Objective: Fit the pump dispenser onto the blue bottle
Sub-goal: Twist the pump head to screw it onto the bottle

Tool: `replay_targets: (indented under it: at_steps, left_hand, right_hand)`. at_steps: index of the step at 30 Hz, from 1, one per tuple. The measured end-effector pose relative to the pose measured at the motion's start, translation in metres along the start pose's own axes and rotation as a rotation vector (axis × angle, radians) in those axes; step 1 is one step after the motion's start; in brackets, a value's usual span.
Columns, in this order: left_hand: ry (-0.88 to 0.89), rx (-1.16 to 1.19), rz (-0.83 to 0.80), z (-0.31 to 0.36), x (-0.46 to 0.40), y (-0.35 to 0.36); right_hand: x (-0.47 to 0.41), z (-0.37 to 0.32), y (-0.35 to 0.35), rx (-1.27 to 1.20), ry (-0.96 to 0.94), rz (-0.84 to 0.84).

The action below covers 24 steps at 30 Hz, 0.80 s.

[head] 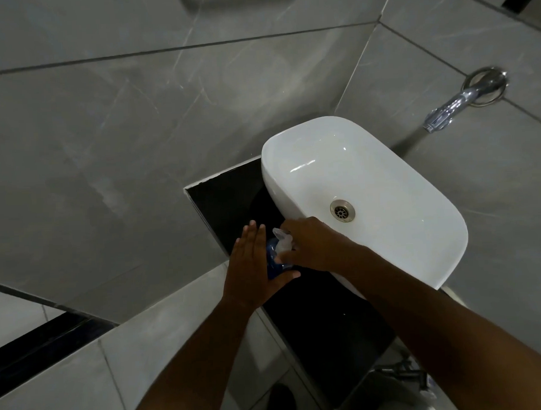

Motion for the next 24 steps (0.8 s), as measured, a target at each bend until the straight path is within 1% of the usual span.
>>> replay_targets:
  at_steps: [3,7,12,17,20,24]
  left_hand:
    - [0.002,0.011,0.007,0.001,0.0,0.0]
    - [0.001,0.018,0.02,0.002,0.0,0.001]
    - [-0.008,0.041,0.015,0.002,-0.001,0.0]
    - [-0.017,0.044,0.016,0.002,0.0,0.002]
    - [-0.011,0.062,0.036,0.002,0.001,0.001]
    - [0.007,0.112,0.021,0.005,-0.007,-0.005]
  right_hand:
    - [0.002,0.001,0.0,0.0,-0.035,0.006]
    - [-0.001,-0.002,-0.004,0.038,0.079,0.009]
    - [0.0,-0.006,-0.004,-0.004,0.003,-0.014]
    - [-0.005,-0.009,-0.005,0.068,0.076,-0.002]
    - [-0.004,-0.008,-0.003,0.028,0.022,-0.034]
    - [-0.005,-0.009,-0.007,0.082,-0.016,-0.043]
Point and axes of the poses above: each hand's wrist, its own x-axis away from the middle knuckle, its own y-axis out of the palm, z = x × y, the point moved 2 cm from there along -x, towards the middle knuckle, and after that the axes turned 5 degrees about -x, right-handed, at the moved point
